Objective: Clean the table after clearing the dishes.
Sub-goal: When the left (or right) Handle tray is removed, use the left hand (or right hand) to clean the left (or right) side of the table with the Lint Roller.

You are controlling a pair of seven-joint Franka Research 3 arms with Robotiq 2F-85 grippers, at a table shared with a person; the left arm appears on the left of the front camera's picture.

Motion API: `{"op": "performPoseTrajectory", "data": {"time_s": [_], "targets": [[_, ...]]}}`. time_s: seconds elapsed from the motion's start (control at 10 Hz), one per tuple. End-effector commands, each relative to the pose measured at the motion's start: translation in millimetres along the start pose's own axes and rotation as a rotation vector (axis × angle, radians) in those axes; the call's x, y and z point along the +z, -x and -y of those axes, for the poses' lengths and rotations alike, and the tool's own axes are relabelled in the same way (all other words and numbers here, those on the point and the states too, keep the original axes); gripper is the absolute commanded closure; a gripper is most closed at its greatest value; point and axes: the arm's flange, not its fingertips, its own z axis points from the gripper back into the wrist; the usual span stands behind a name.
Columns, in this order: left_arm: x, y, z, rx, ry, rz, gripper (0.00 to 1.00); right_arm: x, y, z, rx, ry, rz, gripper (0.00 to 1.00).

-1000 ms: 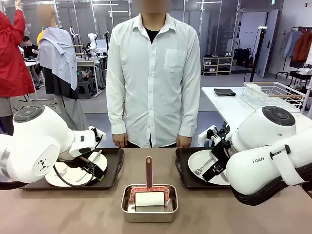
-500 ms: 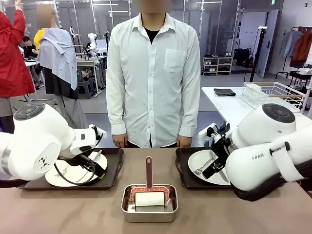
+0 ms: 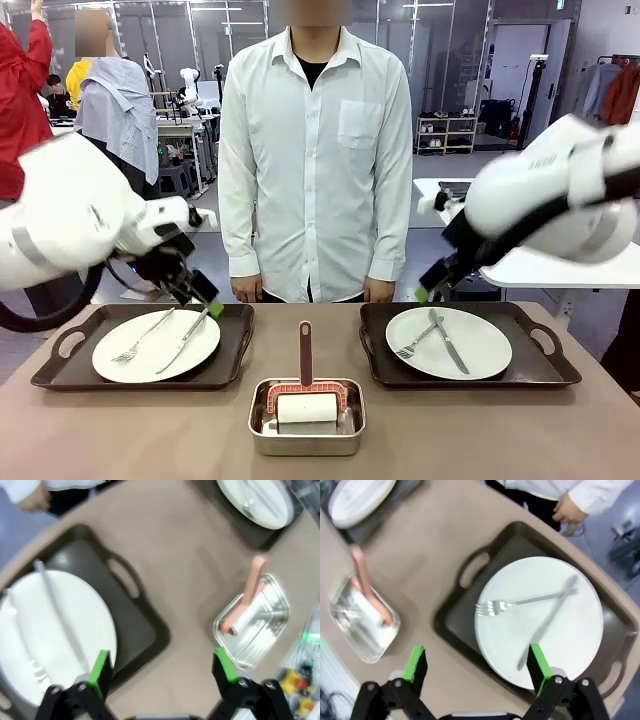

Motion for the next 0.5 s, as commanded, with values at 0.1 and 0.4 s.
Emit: {"op": "performPoseTrajectory", "data": {"time_s": [0.1, 0.4], "targets": [[59, 29, -76, 0.106, 0.380, 0.163, 0.00, 58, 31, 61, -0.318, -0.294, 0.115, 0.00], [115, 107, -129, 0.236, 0.445, 0.348, 0.00, 112, 124, 64, -0.437, -0.300, 0.227, 0.00]]}}
